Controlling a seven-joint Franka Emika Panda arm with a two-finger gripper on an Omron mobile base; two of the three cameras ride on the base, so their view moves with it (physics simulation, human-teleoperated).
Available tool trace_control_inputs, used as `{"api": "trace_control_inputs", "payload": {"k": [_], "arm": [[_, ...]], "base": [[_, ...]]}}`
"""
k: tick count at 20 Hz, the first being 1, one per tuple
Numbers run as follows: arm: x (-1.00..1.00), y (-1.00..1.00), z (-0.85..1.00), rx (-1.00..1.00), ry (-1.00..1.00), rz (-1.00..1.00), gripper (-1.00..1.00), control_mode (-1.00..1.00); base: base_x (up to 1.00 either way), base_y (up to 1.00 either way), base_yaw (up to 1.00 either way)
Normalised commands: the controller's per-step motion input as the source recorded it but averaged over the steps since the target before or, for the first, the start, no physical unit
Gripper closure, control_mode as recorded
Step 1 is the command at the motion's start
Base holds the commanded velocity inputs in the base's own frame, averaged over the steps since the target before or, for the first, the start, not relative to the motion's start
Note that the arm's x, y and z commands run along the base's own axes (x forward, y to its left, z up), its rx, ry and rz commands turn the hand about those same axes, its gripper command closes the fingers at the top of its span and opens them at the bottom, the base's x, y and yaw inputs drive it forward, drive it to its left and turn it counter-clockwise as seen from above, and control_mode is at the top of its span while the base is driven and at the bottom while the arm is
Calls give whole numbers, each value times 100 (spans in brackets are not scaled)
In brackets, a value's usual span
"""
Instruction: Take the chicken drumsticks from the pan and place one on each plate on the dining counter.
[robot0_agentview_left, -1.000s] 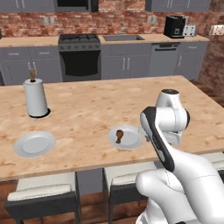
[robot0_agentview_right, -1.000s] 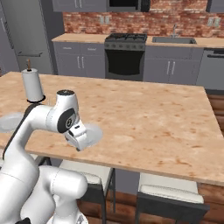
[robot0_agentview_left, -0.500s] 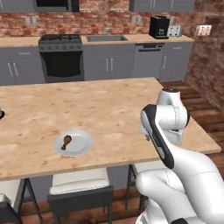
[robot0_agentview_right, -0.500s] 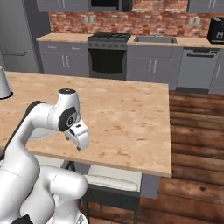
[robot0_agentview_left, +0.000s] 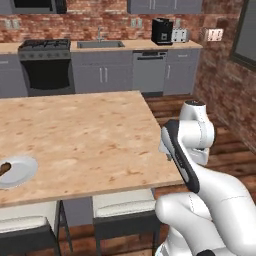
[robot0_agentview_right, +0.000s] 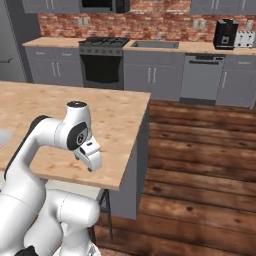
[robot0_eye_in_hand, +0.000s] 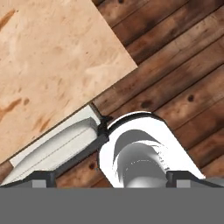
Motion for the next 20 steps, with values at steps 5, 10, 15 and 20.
{"api": "trace_control_inputs", "payload": {"k": [5, 10, 15, 20], "arm": [[0, 0, 0, 0, 0, 0, -100, 100], [0, 0, 0, 0, 0, 0, -100, 100], [0, 0, 0, 0, 0, 0, -100, 100], [0, 0, 0, 0, 0, 0, -100, 100]], "base": [[33, -97, 0], [41, -94, 0], [78, -69, 5], [88, -54, 13]]}}
